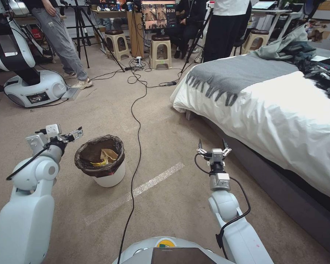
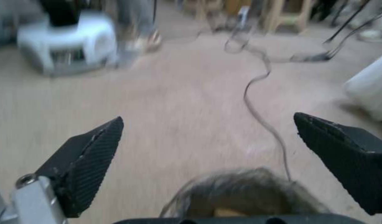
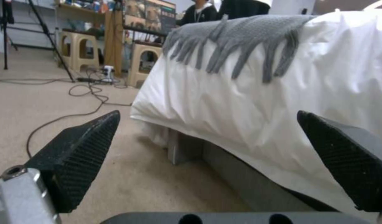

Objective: Pick up the trash bin, then pick up the garbage from the floor and place it into the trash bin.

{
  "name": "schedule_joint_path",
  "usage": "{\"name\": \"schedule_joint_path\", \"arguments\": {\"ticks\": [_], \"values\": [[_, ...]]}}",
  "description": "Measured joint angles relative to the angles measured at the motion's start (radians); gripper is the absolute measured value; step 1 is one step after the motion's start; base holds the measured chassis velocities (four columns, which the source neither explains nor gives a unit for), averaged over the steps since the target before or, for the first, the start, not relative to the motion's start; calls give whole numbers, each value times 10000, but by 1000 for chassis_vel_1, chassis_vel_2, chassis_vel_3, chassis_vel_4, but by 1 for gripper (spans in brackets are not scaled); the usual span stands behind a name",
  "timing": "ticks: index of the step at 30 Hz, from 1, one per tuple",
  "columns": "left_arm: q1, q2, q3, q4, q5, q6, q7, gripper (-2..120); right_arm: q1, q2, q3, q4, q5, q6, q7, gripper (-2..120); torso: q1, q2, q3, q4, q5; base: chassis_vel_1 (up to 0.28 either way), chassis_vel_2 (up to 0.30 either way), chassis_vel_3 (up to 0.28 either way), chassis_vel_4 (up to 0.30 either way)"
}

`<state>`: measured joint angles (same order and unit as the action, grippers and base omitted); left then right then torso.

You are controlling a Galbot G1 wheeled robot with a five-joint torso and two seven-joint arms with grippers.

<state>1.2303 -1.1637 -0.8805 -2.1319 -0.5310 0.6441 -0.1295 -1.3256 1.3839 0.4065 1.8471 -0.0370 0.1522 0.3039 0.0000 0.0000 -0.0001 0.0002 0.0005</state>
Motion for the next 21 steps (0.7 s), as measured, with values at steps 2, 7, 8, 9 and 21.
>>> {"name": "schedule_joint_path", "arguments": {"ticks": [2,7,8,9,21], "values": [[269,-104,10,-253,295,-404,223,100,-29,14,22,10,51,57,4,100,0,0,0,2,0,0,0,0,0],[2196,-1235,333,-464,2477,-4584,1369,100,-338,198,302,19,140,591,-67,100,0,0,0,-4,-3,0,0,0,0],[2394,-1388,374,-322,2671,-5071,1433,100,-373,229,321,7,142,649,-78,100,0,0,0,-1,-3,0,0,0,0],[2394,-1388,374,-322,2671,-5071,1433,100,-373,229,321,7,142,649,-78,100,0,0,0,-1,-3,0,0,0,0],[3782,-2100,598,1642,3548,-8718,1196,100,-1026,882,481,-223,-334,1228,-272,100,0,0,1,-2,-6,0,0,0,0]]}}
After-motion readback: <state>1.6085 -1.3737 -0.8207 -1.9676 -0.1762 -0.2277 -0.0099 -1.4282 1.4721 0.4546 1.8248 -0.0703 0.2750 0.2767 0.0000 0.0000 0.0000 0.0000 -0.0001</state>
